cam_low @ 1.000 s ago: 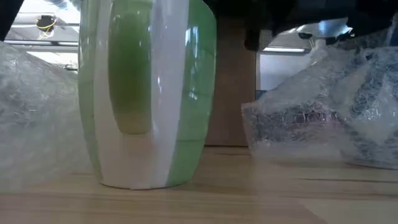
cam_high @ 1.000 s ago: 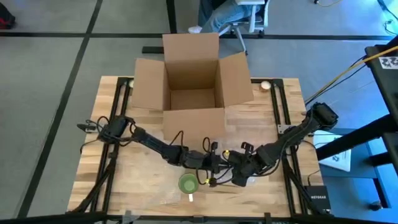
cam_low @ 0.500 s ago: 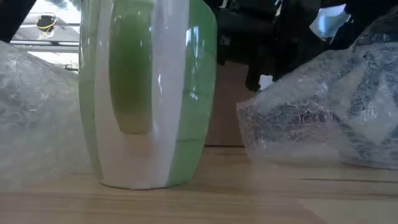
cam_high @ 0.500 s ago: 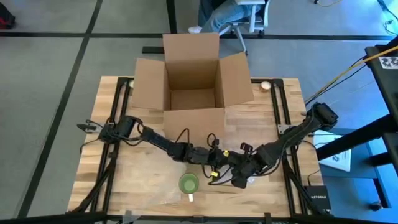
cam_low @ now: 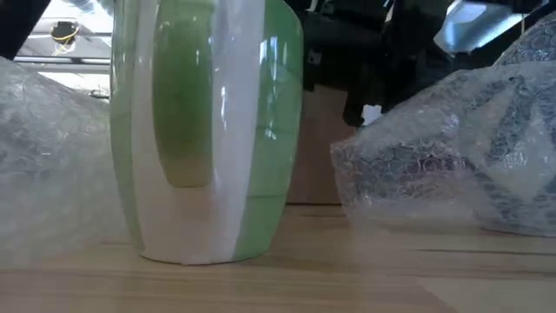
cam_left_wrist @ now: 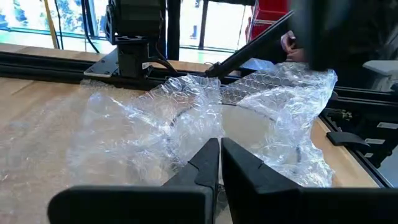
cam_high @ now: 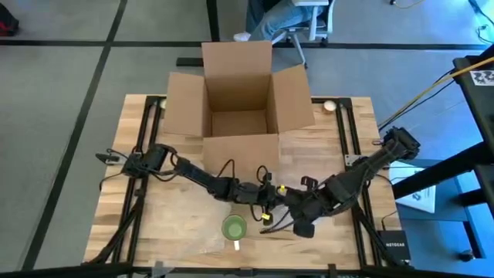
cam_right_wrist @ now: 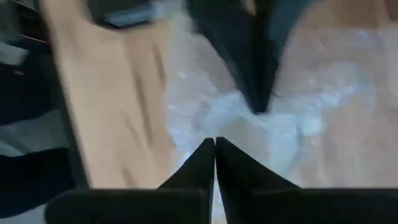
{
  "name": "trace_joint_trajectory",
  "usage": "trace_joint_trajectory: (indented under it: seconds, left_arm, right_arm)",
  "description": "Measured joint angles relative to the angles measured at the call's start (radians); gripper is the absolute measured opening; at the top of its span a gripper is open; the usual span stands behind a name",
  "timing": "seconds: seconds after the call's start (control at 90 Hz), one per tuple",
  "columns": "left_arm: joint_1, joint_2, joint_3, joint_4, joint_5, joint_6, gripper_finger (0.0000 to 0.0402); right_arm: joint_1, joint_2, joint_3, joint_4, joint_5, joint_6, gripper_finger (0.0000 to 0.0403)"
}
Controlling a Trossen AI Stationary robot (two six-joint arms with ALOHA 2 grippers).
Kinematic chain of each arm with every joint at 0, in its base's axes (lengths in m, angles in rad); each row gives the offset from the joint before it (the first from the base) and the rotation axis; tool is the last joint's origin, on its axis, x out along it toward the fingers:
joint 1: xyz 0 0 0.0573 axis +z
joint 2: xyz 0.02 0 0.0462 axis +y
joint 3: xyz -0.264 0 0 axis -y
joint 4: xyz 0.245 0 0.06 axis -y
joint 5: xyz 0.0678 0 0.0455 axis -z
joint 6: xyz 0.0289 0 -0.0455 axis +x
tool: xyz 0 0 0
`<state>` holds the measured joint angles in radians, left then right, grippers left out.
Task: Wrap mug
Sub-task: Wrap the blue mug with the right transparent bubble wrap
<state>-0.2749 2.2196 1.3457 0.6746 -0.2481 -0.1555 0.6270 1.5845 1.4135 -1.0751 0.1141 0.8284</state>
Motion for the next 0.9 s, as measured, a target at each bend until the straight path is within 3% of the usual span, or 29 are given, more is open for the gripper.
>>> trace_joint_trajectory:
  seconds: [0.3, 0.544, 0.722, 0.9]
  left_arm:
    - [0.0, 0.001, 0.0, 0.004, 0.001, -0.001, 0.0]
    - [0.0, 0.002, -0.001, 0.014, 0.003, -0.002, 0.0]
    - [-0.002, 0.003, -0.001, 0.013, 0.004, 0.003, 0.0]
    - [-0.002, 0.003, -0.001, 0.013, 0.002, 0.005, 0.0]
  right_arm:
    - [0.002, 0.003, -0.231, 0.109, 0.086, 0.106, 0.0001]
    - [-0.068, 0.002, -0.421, 0.397, -0.004, 0.109, 0.0001]
    - [-0.086, 0.002, -0.388, 0.341, -0.057, 0.084, 0.0001]
    - [-0.07, -0.005, -0.211, 0.134, -0.073, 0.059, 0.0001]
